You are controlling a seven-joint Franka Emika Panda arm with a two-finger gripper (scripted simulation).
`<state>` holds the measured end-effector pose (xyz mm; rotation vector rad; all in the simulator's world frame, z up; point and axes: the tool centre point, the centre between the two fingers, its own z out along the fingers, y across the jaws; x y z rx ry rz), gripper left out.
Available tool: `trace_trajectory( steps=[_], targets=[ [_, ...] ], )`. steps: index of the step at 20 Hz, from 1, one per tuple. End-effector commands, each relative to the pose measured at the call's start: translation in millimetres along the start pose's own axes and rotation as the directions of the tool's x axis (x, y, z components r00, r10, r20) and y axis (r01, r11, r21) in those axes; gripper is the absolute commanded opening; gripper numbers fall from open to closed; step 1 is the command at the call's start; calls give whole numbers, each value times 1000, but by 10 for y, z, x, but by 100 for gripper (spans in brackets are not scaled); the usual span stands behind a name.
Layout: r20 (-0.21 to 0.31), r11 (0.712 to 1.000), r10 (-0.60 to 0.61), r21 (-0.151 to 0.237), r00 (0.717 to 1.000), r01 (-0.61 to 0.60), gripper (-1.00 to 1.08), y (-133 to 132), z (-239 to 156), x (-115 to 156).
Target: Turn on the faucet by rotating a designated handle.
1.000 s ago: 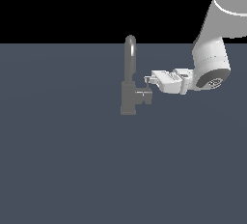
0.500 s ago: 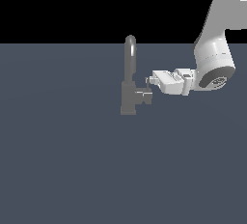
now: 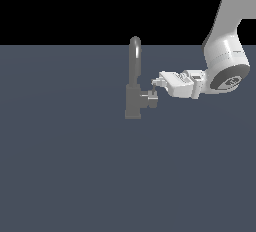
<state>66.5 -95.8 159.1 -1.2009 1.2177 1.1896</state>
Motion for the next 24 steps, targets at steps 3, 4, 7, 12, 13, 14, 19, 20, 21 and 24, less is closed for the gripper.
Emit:
trace_trajectory(
  steps=[3, 4, 7, 12, 13, 14, 19, 20, 21, 24],
  targets=[
    [1, 1000, 1, 0, 1000, -1, -100, 60, -1, 32],
    [1, 1000, 2, -1, 1000, -2, -100, 89, -1, 49],
    [2, 1000, 3, -1, 1000, -3, -100, 181, -1, 101],
    [3, 1000, 6, -3, 1000, -6, -100, 343, 0, 191],
    [3, 1000, 7, -3, 1000, -7, -100, 376, 0, 211],
    [3, 1000, 8, -3, 1000, -8, -100, 410, 0, 230],
    [4, 1000, 10, -5, 1000, -10, -100, 550, 0, 309],
    [-2, 1000, -21, -2, 1000, 21, -100, 427, 0, 153],
    [-1, 1000, -18, -3, 1000, 18, -100, 452, 0, 227],
    [1, 1000, -8, -3, 1000, 8, -100, 529, 1, 448]
  ],
)
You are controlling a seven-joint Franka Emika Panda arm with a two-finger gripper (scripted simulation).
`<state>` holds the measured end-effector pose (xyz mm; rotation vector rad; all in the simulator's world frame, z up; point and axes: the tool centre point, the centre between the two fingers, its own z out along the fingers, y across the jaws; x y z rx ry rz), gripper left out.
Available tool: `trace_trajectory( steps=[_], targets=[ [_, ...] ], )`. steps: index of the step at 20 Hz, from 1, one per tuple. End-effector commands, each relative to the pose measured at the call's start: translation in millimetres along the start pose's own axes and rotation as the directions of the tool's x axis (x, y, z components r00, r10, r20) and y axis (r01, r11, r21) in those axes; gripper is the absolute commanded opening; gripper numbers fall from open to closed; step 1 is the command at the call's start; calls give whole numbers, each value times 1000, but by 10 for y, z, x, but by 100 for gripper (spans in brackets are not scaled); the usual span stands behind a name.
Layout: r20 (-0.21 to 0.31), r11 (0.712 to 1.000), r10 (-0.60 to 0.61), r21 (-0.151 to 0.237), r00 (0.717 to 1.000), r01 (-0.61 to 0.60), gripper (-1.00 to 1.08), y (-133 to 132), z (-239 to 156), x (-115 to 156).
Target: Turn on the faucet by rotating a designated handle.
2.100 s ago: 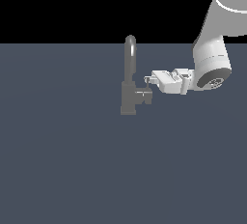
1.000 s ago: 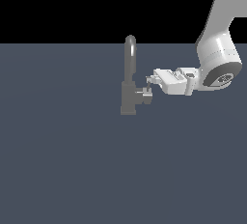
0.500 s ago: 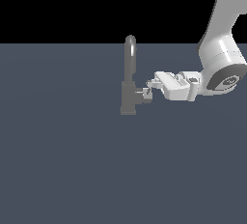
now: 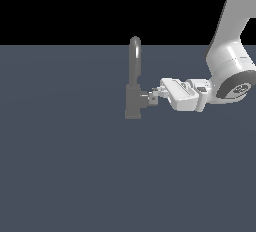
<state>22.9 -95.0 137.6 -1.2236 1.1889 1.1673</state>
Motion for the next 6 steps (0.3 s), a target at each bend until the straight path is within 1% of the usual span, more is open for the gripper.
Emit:
trace_trajectory(
  steps=[1, 5, 6],
  targets=[
    [3, 999, 32, 3, 999, -32, -100, 129, 1, 304],
    [5, 999, 44, 2, 999, -44, -100, 241, 2, 583],
    [5, 999, 44, 2, 999, -44, -100, 241, 2, 583]
  ],
)
